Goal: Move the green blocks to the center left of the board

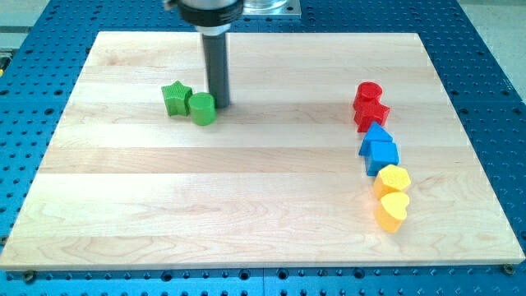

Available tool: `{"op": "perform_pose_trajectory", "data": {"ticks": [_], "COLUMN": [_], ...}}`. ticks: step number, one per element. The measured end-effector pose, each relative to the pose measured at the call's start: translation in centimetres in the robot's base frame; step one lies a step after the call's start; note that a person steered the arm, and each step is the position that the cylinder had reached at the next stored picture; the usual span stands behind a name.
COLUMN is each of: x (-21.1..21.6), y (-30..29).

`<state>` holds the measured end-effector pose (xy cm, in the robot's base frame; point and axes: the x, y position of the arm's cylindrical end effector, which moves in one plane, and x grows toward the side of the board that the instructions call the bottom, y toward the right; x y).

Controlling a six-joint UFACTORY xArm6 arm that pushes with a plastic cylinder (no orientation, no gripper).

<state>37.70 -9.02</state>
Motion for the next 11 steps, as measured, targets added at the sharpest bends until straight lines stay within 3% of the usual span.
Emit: {"op": "perform_pose_trajectory", "data": {"ticks": [1, 2, 3, 4, 5, 6, 7, 8, 9, 10, 11], "x": [3.2, 1.2, -4.3, 1.5, 3.0, -1.1, 2.5, 7.6, 4.6, 4.2, 4.8], "y": [-9.9, -2.6, -5.0, -15.6, -14.5, -1.9, 2.6, -3.3, -4.2, -9.2, -3.7]}}
